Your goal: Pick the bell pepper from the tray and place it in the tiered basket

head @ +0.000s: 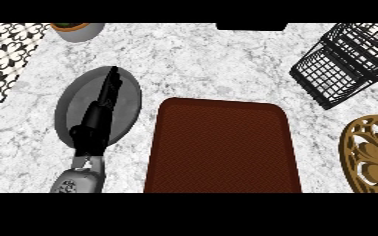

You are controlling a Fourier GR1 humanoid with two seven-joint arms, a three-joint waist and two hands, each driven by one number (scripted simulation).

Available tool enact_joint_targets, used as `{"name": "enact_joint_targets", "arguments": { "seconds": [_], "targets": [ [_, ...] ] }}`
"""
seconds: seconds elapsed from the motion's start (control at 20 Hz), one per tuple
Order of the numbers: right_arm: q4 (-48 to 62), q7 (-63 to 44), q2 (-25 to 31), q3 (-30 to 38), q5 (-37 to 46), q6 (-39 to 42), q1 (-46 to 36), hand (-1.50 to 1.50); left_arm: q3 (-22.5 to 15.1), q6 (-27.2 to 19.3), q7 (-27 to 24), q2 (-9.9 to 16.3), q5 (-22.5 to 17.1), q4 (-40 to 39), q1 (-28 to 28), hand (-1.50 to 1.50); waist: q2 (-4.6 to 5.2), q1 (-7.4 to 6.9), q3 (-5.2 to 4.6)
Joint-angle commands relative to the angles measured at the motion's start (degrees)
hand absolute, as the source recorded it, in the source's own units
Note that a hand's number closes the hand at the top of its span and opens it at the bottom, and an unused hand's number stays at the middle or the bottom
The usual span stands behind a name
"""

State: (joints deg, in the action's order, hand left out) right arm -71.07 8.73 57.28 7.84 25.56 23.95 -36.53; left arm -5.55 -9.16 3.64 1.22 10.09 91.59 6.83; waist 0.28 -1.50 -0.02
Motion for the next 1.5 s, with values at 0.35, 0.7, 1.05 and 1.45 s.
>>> {"name": "enact_joint_targets", "arguments": {
  "seconds": [0.35,0.7,1.05,1.45],
  "targets": [
    [24.7,5.2,-6.6,-2.1,7.9,-4.3,-11.5,1.5,-0.6,-0.9,-1.6,-0.7,1.3,-1.6,0.8,0.0,0.16,-0.3,0.03],
    [38.7,11.5,-7.8,3.0,3.9,-1.4,-16.2,-1.5,0.5,0.6,-3.4,-0.4,-0.3,-4.7,1.7,0.0,0.44,-0.32,0.07],
    [44.4,5.0,-6.2,13.7,-4.5,-1.8,-20.0,-1.5,1.5,0.5,-1.3,0.5,-0.5,-1.7,1.2,0.0,0.03,0.29,0.07],
    [57.8,3.9,7.4,21.4,-8.2,3.2,-18.9,-1.5,0.7,0.4,-2.2,-0.6,-0.4,-2.7,1.7,0.0,0.88,-0.34,0.26]
  ]
}}
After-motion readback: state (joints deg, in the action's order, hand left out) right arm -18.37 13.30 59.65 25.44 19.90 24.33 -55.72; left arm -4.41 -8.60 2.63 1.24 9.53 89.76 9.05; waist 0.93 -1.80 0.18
